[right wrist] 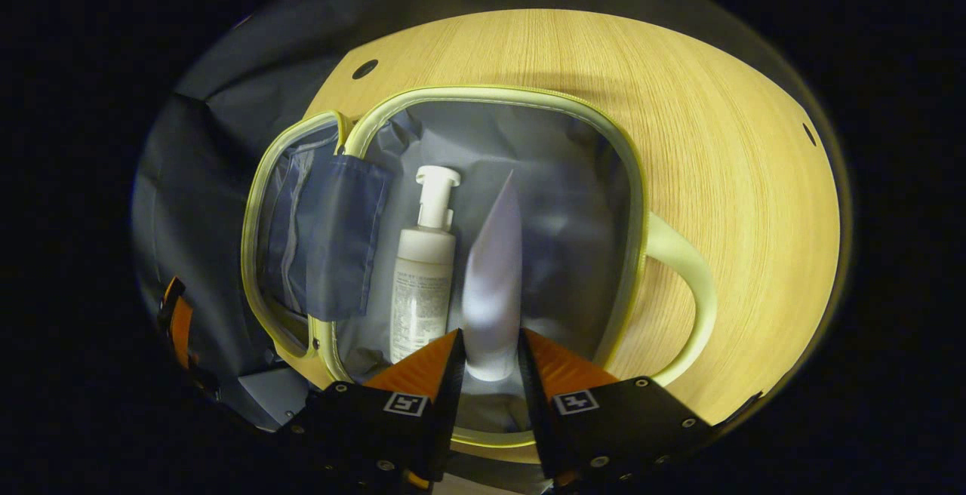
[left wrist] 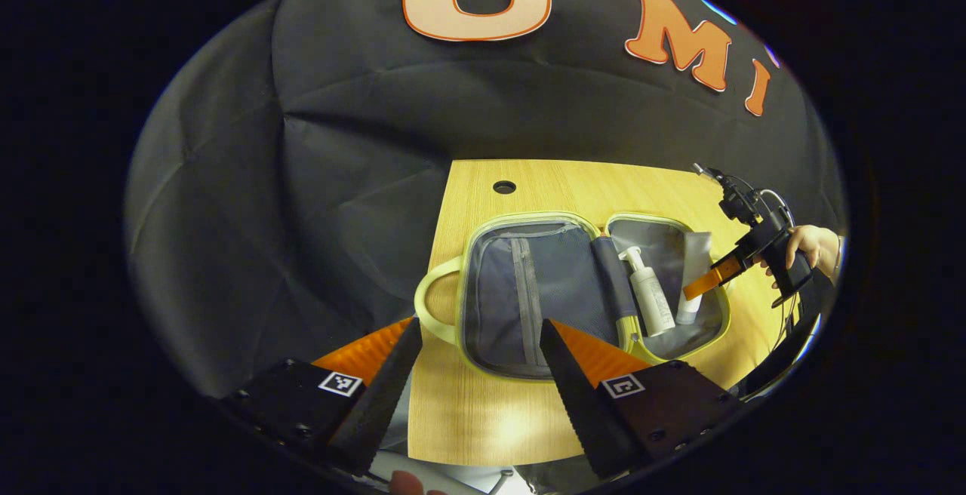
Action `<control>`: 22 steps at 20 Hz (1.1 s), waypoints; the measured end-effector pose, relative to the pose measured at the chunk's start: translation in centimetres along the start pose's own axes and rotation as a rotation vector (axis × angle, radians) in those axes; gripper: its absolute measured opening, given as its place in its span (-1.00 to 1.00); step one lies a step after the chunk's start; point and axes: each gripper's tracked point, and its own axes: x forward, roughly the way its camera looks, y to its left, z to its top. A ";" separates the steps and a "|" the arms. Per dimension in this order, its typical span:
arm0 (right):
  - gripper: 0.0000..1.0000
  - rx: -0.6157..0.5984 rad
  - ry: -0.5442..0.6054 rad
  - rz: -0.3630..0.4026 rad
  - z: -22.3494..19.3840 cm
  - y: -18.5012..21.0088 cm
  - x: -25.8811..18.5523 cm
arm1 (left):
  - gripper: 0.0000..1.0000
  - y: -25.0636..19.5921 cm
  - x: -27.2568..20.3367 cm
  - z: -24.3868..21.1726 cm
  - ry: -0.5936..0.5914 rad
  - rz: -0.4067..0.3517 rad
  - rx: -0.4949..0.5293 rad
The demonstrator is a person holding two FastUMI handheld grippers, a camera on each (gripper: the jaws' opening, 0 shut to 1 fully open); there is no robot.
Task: First open the suitcase, pack the skin care products into it, and then close the suitcase.
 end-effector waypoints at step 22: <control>0.92 -0.085 -0.579 -0.003 1.5 0.8 -15.9 | 0.97 7.5 8.6 2.4 -0.235 -0.338 -0.489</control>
